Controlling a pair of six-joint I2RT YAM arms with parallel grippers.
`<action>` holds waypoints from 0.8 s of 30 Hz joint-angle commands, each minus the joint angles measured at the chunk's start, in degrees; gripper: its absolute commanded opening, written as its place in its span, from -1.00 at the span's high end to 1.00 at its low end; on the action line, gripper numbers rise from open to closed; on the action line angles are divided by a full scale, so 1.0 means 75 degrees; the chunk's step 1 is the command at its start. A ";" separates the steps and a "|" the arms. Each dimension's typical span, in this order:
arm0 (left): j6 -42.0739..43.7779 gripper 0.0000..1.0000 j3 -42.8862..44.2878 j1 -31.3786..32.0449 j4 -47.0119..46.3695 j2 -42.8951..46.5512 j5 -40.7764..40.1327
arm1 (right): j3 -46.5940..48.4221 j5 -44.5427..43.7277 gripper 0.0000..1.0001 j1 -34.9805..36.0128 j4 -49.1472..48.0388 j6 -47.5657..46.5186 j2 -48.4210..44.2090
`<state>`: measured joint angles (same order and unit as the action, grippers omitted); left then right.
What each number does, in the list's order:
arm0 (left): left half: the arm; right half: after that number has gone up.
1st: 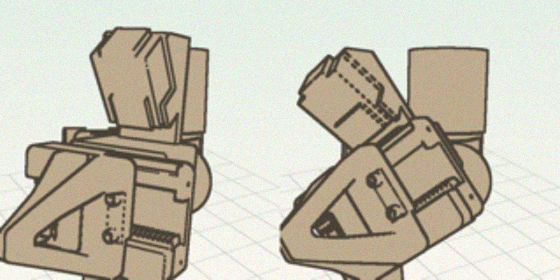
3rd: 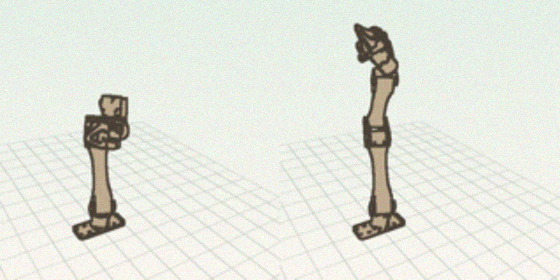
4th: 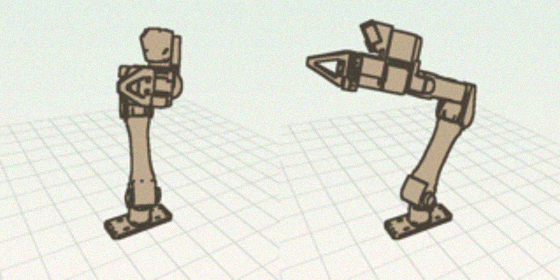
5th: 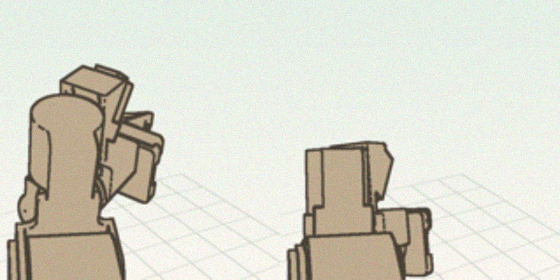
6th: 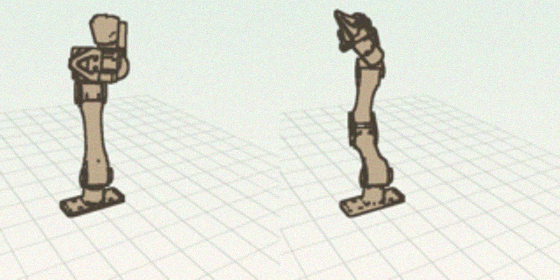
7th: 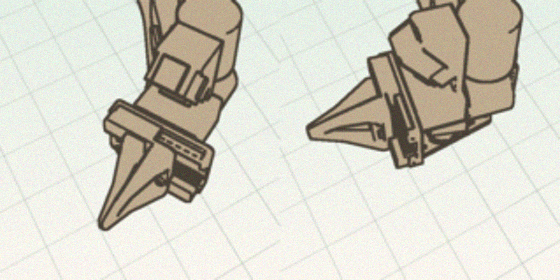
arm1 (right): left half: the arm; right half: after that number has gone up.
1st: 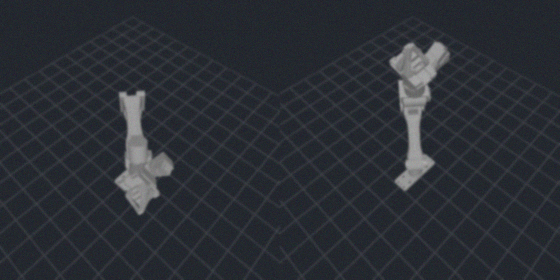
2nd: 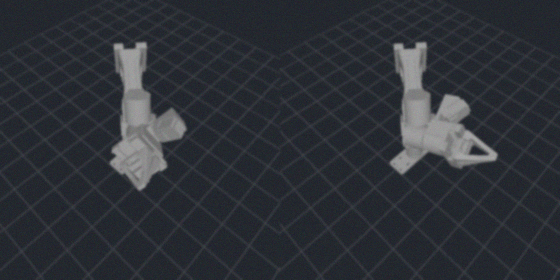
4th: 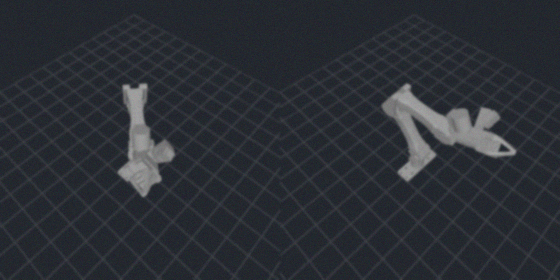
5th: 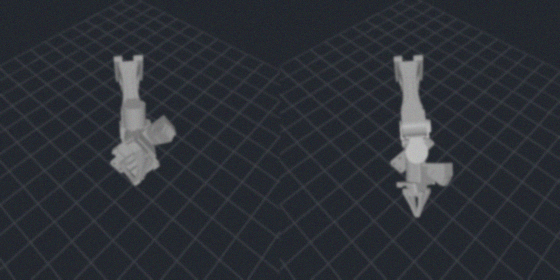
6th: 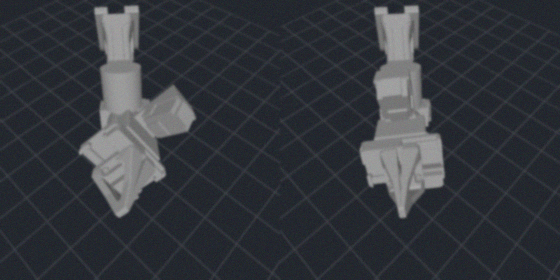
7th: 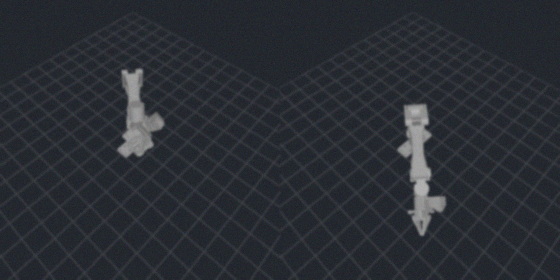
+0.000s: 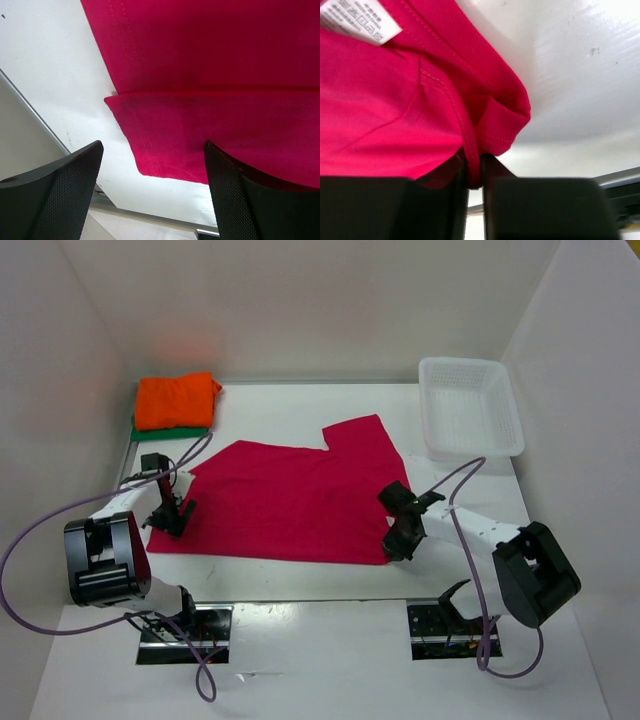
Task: Fold and stack the t-shirts
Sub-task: Fold the flattened tshirt in 1/3 of the way
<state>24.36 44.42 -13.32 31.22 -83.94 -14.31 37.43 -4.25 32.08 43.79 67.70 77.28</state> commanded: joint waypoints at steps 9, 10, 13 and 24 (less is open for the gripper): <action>0.0701 0.23 -0.0287 0.0111 -0.0063 -0.0210 0.0642 | -0.0057 -0.0733 1.00 0.0282 0.0629 0.1084 -0.1759; 0.0701 0.27 -0.0287 0.0112 0.0031 -0.0083 0.0723 | 0.0013 -0.0734 1.00 0.0363 0.0734 0.1191 -0.1865; 0.0992 0.31 -0.0216 0.0311 0.0640 0.0421 0.1085 | 0.0211 -0.0734 1.00 0.0691 0.1133 0.1577 -0.2030; 0.1288 -0.19 0.0625 0.0312 0.2200 0.1243 0.1590 | 0.1171 -0.0732 -1.00 0.1583 0.2876 0.2327 -0.1667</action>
<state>33.39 44.29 -10.57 43.40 -75.61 -5.21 41.56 -7.20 43.03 56.69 81.19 64.66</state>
